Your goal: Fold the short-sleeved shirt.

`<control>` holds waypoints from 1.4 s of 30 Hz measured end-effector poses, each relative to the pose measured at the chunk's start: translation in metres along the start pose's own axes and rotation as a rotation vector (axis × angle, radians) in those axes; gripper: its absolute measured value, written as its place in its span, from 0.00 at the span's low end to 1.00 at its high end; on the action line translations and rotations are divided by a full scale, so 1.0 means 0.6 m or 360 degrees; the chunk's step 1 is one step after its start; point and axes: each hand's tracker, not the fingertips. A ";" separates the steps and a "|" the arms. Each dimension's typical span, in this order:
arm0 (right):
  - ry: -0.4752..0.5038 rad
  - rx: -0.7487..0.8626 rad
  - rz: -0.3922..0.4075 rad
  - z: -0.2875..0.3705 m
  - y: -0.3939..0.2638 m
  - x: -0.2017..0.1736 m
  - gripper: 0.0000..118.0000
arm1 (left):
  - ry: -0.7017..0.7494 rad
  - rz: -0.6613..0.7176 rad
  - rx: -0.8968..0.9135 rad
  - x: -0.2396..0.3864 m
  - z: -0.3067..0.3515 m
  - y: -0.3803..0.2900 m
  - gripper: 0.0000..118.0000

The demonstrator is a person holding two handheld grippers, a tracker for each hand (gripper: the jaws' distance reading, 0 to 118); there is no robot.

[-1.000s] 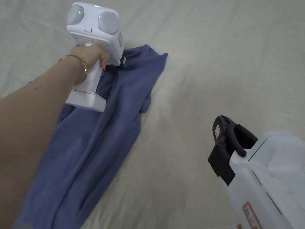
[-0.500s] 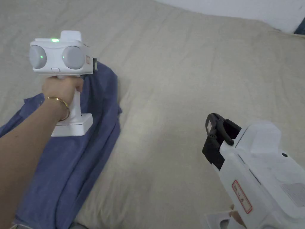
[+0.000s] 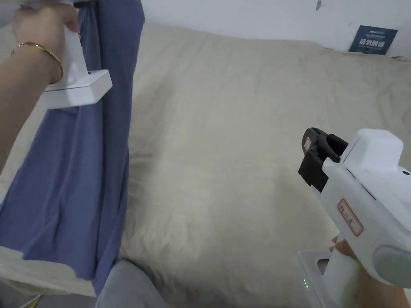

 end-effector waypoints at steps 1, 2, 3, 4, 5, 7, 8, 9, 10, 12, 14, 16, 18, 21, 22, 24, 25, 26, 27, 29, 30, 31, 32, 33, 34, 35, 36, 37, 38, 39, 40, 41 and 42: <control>-0.0012 0.0015 -0.0004 0.009 0.003 0.005 0.00 | -0.0030 0.0000 0.0042 0.010 0.016 0.017 0.00; -0.0022 0.0029 -0.0010 0.020 0.005 0.010 0.00 | -0.0062 -0.0001 0.0082 0.023 0.034 0.039 0.00; -0.0036 0.0044 -0.0016 0.028 0.007 0.014 0.00 | -0.0085 -0.0004 0.0115 0.034 0.046 0.053 0.00; -0.0060 0.0061 -0.0020 0.039 0.010 0.019 0.00 | -0.0123 -0.0018 0.0146 0.049 0.059 0.069 0.00; -0.0076 0.0075 -0.0025 0.049 0.012 0.027 0.00 | -0.0142 -0.0051 0.0164 0.066 0.068 0.081 0.00; -0.0108 0.0102 -0.0028 0.067 0.016 0.037 0.00 | -0.0200 -0.0106 0.0195 0.100 0.079 0.096 0.00; -0.0133 0.0116 -0.0024 0.076 0.019 0.043 0.00 | -0.0243 -0.0124 0.0194 0.120 0.081 0.099 0.00; -0.0155 0.0126 -0.0021 0.083 0.021 0.051 0.00 | -0.0278 -0.0137 0.0195 0.137 0.082 0.099 0.00; -0.0186 0.0137 -0.0026 0.091 0.023 0.059 0.00 | -0.0332 -0.0148 0.0186 0.161 0.082 0.095 0.00; -0.0252 0.0154 -0.0058 0.105 0.024 0.074 0.00 | -0.0443 -0.0157 0.0159 0.207 0.079 0.080 0.00; -0.0318 0.0172 -0.0084 0.123 0.026 0.093 0.00 | -0.0566 -0.0190 0.0113 0.263 0.072 0.056 0.00; -0.0402 0.0184 -0.0086 0.141 0.026 0.108 0.00 | -0.0671 -0.0240 0.0076 0.320 0.066 0.025 0.00; -0.0481 0.0188 -0.0098 0.162 0.024 0.132 0.00 | -0.0800 -0.0240 0.0010 0.382 0.060 -0.014 0.00; -0.0601 0.0188 -0.0126 0.191 0.019 0.160 0.00 | -0.0953 -0.0267 -0.0113 0.467 0.055 -0.082 0.00; -0.0631 0.0186 -0.0133 0.201 0.016 0.169 0.00 | -0.1006 -0.0292 -0.0160 0.498 0.055 -0.110 0.00; -0.0703 0.0174 -0.0142 0.220 0.011 0.184 0.00 | -0.1097 -0.0392 -0.0235 0.543 0.055 -0.175 0.00; -0.0728 0.0164 -0.0145 0.228 0.009 0.191 0.00 | -0.1135 -0.0431 -0.0258 0.566 0.058 -0.204 0.00; -0.0747 0.0154 -0.0154 0.237 0.006 0.199 0.00 | -0.1179 -0.0458 -0.0308 0.592 0.062 -0.235 0.00; -0.0764 0.0152 -0.0165 0.244 0.002 0.206 0.00 | -0.1216 -0.0461 -0.0358 0.610 0.061 -0.260 0.00; -0.0830 0.0133 -0.0166 0.257 -0.006 0.217 0.00 | -0.1279 -0.0477 -0.0492 0.655 0.064 -0.328 0.00; -0.0857 0.0121 -0.0165 0.260 -0.011 0.223 0.00 | -0.1291 -0.0506 -0.0556 0.675 0.065 -0.360 0.00; -0.0873 0.0107 -0.0173 0.264 -0.015 0.229 0.00 | -0.1316 -0.0549 -0.0628 0.696 0.051 -0.389 0.00; -0.0887 0.0096 -0.0188 0.268 -0.020 0.235 0.00 | -0.1336 -0.0607 -0.0685 0.712 0.054 -0.422 0.00; -0.0901 0.0085 -0.0202 0.270 -0.025 0.241 0.00 | -0.1362 -0.0656 -0.0734 0.724 0.058 -0.450 0.00; -0.0913 0.0073 -0.0215 0.274 -0.029 0.246 0.00 | -0.1392 -0.0698 -0.0806 0.736 0.062 -0.478 0.02; -0.0925 0.0064 -0.0224 0.277 -0.033 0.251 0.00 | -0.1407 -0.0721 -0.0878 0.748 0.061 -0.503 0.12; -0.0940 0.0053 -0.0230 0.279 -0.037 0.256 0.00 | -0.1407 -0.0728 -0.0925 0.756 0.062 -0.524 0.33; -0.0956 0.0036 -0.0237 0.280 -0.041 0.261 0.00 | -0.1400 -0.0703 -0.0980 0.761 0.059 -0.534 0.57; -0.0965 0.0021 -0.0249 0.279 -0.044 0.265 0.00 | -0.1419 -0.0638 -0.1044 0.763 0.056 -0.542 0.78; -0.0970 0.0012 -0.0260 0.279 -0.048 0.269 0.00 | -0.1403 -0.0599 -0.1093 0.772 0.045 -0.547 0.97; -0.0975 0.0002 -0.0267 0.278 -0.051 0.271 0.00 | -0.1397 -0.0550 -0.1117 0.771 0.040 -0.545 1.00; -0.0980 -0.0006 -0.0273 0.276 -0.053 0.273 0.00 | -0.1413 -0.0506 -0.1121 0.768 0.035 -0.538 1.00; -0.0979 -0.0011 -0.0276 0.274 -0.055 0.273 0.00 | -0.1442 -0.0491 -0.1099 0.762 0.030 -0.529 1.00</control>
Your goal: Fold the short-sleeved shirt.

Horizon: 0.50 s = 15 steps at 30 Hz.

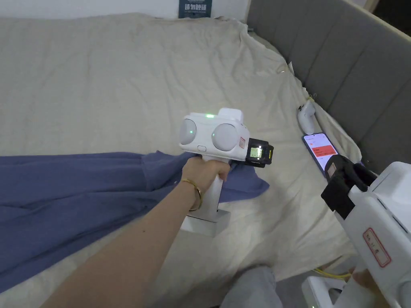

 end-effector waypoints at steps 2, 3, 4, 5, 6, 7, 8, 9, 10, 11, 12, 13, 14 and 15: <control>0.0011 -0.0006 0.0004 -0.004 -0.003 -0.005 0.00 | 0.0008 -0.0005 0.0021 -0.014 0.024 0.018 1.00; 0.0014 -0.0006 0.0010 -0.007 -0.003 -0.010 0.00 | 0.0026 -0.0005 0.0054 -0.025 0.037 0.027 1.00; 0.0023 -0.0005 0.0017 -0.011 -0.002 -0.015 0.00 | 0.0057 0.0003 0.0123 -0.042 0.055 0.037 1.00; 0.0039 -0.0003 0.0019 -0.014 -0.001 -0.020 0.00 | 0.0095 0.0033 0.0194 -0.049 0.088 0.041 1.00; 0.0059 0.0001 0.0023 -0.018 0.001 -0.027 0.00 | 0.0124 0.0067 0.0245 -0.065 0.110 0.047 1.00; 0.0074 0.0006 0.0032 -0.022 0.004 -0.035 0.00 | 0.0158 0.0101 0.0299 -0.086 0.136 0.053 1.00; 0.0095 0.0015 0.0046 -0.026 0.007 -0.044 0.00 | 0.0195 0.0118 0.0350 -0.106 0.164 0.056 1.00; 0.0115 0.0023 0.0058 -0.030 0.009 -0.052 0.00 | 0.0245 0.0117 0.0410 -0.118 0.194 0.053 1.00; 0.0141 0.0038 0.0073 -0.033 0.012 -0.062 0.00 | 0.0335 0.0108 0.0496 -0.136 0.225 0.048 1.00; 0.0166 0.0049 0.0088 -0.038 0.015 -0.072 0.00 | 0.0454 0.0091 0.0576 -0.154 0.255 0.040 1.00; 0.0190 0.0057 0.0101 -0.042 0.018 -0.083 0.00 | 0.0560 0.0054 0.0626 -0.169 0.281 0.032 1.00; 0.0216 0.0066 0.0114 -0.046 0.020 -0.092 0.00 | 0.0661 0.0023 0.0676 -0.178 0.310 0.019 1.00; 0.0238 0.0069 0.0124 -0.049 0.022 -0.103 0.00 | 0.0748 -0.0008 0.0704 -0.192 0.334 0.007 1.00; 0.0256 0.0076 0.0130 -0.052 0.023 -0.112 0.00 | 0.0802 -0.0023 0.0728 -0.204 0.354 -0.004 1.00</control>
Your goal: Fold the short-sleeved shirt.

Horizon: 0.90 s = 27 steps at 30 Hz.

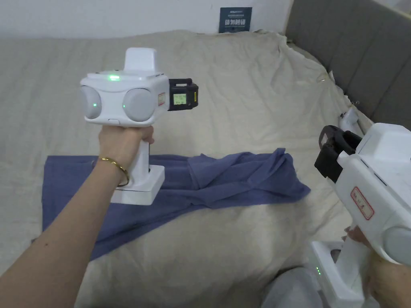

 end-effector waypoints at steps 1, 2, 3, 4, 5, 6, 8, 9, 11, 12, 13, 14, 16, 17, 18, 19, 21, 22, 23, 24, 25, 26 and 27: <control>0.0021 0.0011 0.0005 -0.004 0.001 -0.010 0.00 | 0.0065 -0.0012 0.0031 -0.020 0.016 -0.006 1.00; 0.0044 0.0014 0.0012 -0.009 0.002 -0.019 0.00 | 0.0122 -0.0033 0.0049 -0.038 0.033 -0.013 1.00; 0.0063 0.0016 0.0018 -0.012 0.003 -0.027 0.00 | 0.0172 -0.0045 0.0072 -0.052 0.047 -0.020 1.00; 0.0081 0.0021 0.0029 -0.016 0.001 -0.036 0.00 | 0.0209 -0.0051 0.0096 -0.065 0.064 -0.028 1.00; 0.0102 0.0021 0.0043 -0.021 0.001 -0.045 0.00 | 0.0252 -0.0059 0.0118 -0.078 0.079 -0.038 1.00; 0.0120 0.0020 0.0051 -0.024 0.000 -0.051 0.00 | 0.0289 -0.0058 0.0137 -0.087 0.090 -0.046 1.00; 0.0164 0.0015 0.0062 -0.031 -0.005 -0.065 0.00 | 0.0368 -0.0037 0.0199 -0.103 0.123 -0.071 0.97; 0.0172 0.0012 0.0067 -0.034 -0.008 -0.070 0.00 | 0.0387 -0.0035 0.0222 -0.109 0.136 -0.082 0.94; 0.0190 0.0007 0.0077 -0.038 -0.013 -0.079 0.00 | 0.0425 -0.0048 0.0226 -0.118 0.161 -0.107 0.84; 0.0198 0.0013 0.0080 -0.037 -0.017 -0.083 0.00 | 0.0443 -0.0052 0.0240 -0.121 0.174 -0.119 0.74; 0.0201 0.0014 0.0086 -0.038 -0.019 -0.086 0.00 | 0.0463 -0.0046 0.0249 -0.123 0.183 -0.131 0.67; 0.0205 0.0014 0.0091 -0.039 -0.020 -0.087 0.00 | 0.0476 -0.0040 0.0257 -0.127 0.191 -0.142 0.61; 0.0217 0.0013 0.0101 -0.039 -0.024 -0.091 0.00 | 0.0470 0.0018 0.0252 -0.135 0.205 -0.162 0.44; 0.0219 0.0011 0.0106 -0.038 -0.025 -0.092 0.00 | 0.0455 0.0051 0.0248 -0.138 0.212 -0.172 0.39; 0.0221 0.0009 0.0109 -0.038 -0.026 -0.092 0.00 | 0.0466 0.0070 0.0244 -0.141 0.215 -0.180 0.32; 0.0226 0.0008 0.0111 -0.038 -0.028 -0.092 0.00 | 0.0492 0.0073 0.0245 -0.139 0.217 -0.189 0.13; 0.0233 0.0006 0.0117 -0.035 -0.031 -0.095 0.00 | 0.0513 0.0069 0.0243 -0.137 0.223 -0.201 0.00; 0.0234 0.0004 0.0122 -0.034 -0.033 -0.095 0.00 | 0.0471 0.0084 0.0221 -0.138 0.224 -0.205 0.00; 0.0234 0.0002 0.0125 -0.034 -0.034 -0.095 0.00 | 0.0449 0.0095 0.0208 -0.135 0.226 -0.208 0.00; 0.0232 -0.0001 0.0125 -0.032 -0.037 -0.096 0.00 | 0.0452 0.0090 0.0197 -0.130 0.227 -0.211 0.00; 0.0226 -0.0005 0.0120 -0.032 -0.039 -0.094 0.00 | 0.0468 0.0080 0.0195 -0.124 0.227 -0.215 0.00; 0.0221 -0.0009 0.0111 -0.032 -0.040 -0.092 0.00 | 0.0488 0.0082 0.0207 -0.128 0.225 -0.221 0.00; 0.0218 -0.0013 0.0105 -0.032 -0.042 -0.091 0.00 | 0.0488 0.0088 0.0204 -0.126 0.226 -0.223 0.00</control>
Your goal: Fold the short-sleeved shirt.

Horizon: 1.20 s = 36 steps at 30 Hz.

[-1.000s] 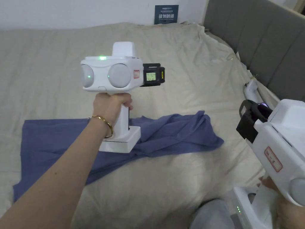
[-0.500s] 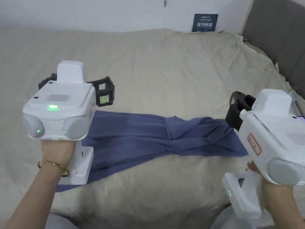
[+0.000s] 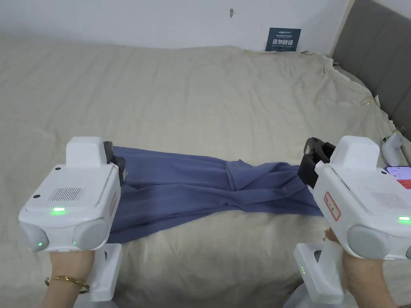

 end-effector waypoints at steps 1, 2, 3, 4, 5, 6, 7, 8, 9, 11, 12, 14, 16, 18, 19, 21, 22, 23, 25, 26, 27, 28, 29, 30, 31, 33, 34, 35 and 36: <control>-0.0004 -0.0006 -0.0001 0.001 -0.001 0.000 0.00 | -0.0005 0.0020 -0.0006 0.000 0.000 -0.001 0.00; -0.0007 -0.0012 0.0003 0.001 -0.002 0.001 0.00 | -0.0005 0.0038 -0.0004 -0.001 -0.001 -0.005 0.00; -0.0007 -0.0016 0.0007 0.000 -0.003 0.003 0.00 | -0.0009 0.0043 -0.0008 -0.004 -0.004 -0.007 0.00; -0.0008 -0.0018 0.0010 0.001 -0.003 0.003 0.00 | -0.0008 0.0047 -0.0013 -0.003 -0.005 -0.008 0.00; -0.0010 -0.0021 0.0014 0.002 -0.004 0.004 0.00 | -0.0007 0.0052 -0.0013 -0.003 -0.007 -0.009 0.00; -0.0010 -0.0024 0.0018 0.002 -0.004 0.004 0.00 | -0.0008 0.0057 -0.0014 -0.004 -0.007 -0.009 0.00; -0.0011 -0.0025 0.0023 0.003 -0.004 0.004 0.00 | -0.0010 0.0063 -0.0015 -0.006 -0.006 -0.009 0.00; -0.0014 -0.0024 0.0032 0.003 -0.005 0.004 0.00 | -0.0012 0.0064 -0.0010 -0.007 -0.007 -0.008 0.00; -0.0017 -0.0025 0.0039 0.005 -0.005 0.004 0.00 | -0.0013 0.0060 -0.0007 -0.006 -0.008 -0.008 0.00; -0.0021 -0.0031 0.0047 0.004 -0.006 0.004 0.00 | -0.0018 0.0050 0.0000 -0.006 -0.007 -0.004 0.00; -0.0019 -0.0035 0.0047 0.003 -0.007 0.004 0.00 | -0.0021 0.0052 0.0002 -0.006 -0.008 -0.003 0.00; -0.0025 -0.0042 0.0060 0.000 -0.006 0.004 0.00 | -0.0030 0.0055 0.0003 -0.006 -0.010 0.000 0.00; -0.0083 -0.0024 0.0087 -0.006 0.000 0.002 0.00 | -0.0029 0.0056 0.0005 -0.006 -0.008 0.003 0.00; -0.0081 -0.0053 0.0103 -0.021 0.017 0.008 0.30 | -0.0029 0.0057 0.0015 -0.006 -0.007 0.007 0.00; -0.0072 -0.0130 0.0108 -0.033 0.030 0.012 0.37 | -0.0029 0.0054 0.0020 -0.006 -0.006 0.010 0.00; -0.0023 -0.0246 0.0092 -0.066 0.053 0.029 0.56 | -0.0028 0.0058 0.0031 -0.007 -0.009 0.014 0.00; -0.0024 -0.0338 0.0096 -0.088 0.066 0.034 0.80 | -0.0033 0.0060 0.0032 -0.008 -0.011 0.016 0.00; -0.0021 -0.0385 0.0084 -0.104 0.075 0.037 0.97 | -0.0032 0.0063 0.0033 -0.007 -0.011 0.019 0.00; -0.0030 -0.0436 0.0132 -0.138 0.095 0.046 0.99 | -0.0027 0.0079 0.0036 -0.007 -0.015 0.022 0.00; -0.0050 -0.0512 0.0168 -0.161 0.103 0.048 1.00 | -0.0024 0.0086 0.0036 -0.007 -0.018 0.024 0.00; -0.0033 -0.0605 0.0235 -0.190 0.110 0.051 1.00 | -0.0024 0.0094 0.0039 -0.009 -0.025 0.023 0.00; -0.0015 -0.0671 0.0297 -0.218 0.114 0.054 1.00 | -0.0025 0.0094 0.0039 -0.008 -0.029 0.025 0.00; -0.0023 -0.0738 0.0361 -0.240 0.120 0.054 1.00 | -0.0027 0.0089 0.0038 -0.007 -0.032 0.027 0.00; -0.0046 -0.0850 0.0427 -0.269 0.122 0.055 1.00 | -0.0029 0.0079 0.0040 -0.006 -0.035 0.028 0.00; -0.0045 -0.0927 0.0458 -0.293 0.120 0.056 1.00 | -0.0029 0.0072 0.0042 -0.004 -0.040 0.028 0.00; -0.0009 -0.1091 0.0510 -0.342 0.113 0.060 1.00 | -0.0025 0.0070 0.0042 -0.004 -0.049 0.030 0.00; 0.0021 -0.1184 0.0491 -0.366 0.106 0.063 1.00 | -0.0023 0.0076 0.0037 -0.004 -0.055 0.030 0.00; 0.0024 -0.1246 0.0456 -0.385 0.097 0.067 1.00 | -0.0020 0.0080 0.0032 -0.003 -0.061 0.030 0.00; 0.0004 -0.1312 0.0424 -0.406 0.088 0.070 1.00 | -0.0014 0.0081 0.0027 -0.002 -0.068 0.029 0.00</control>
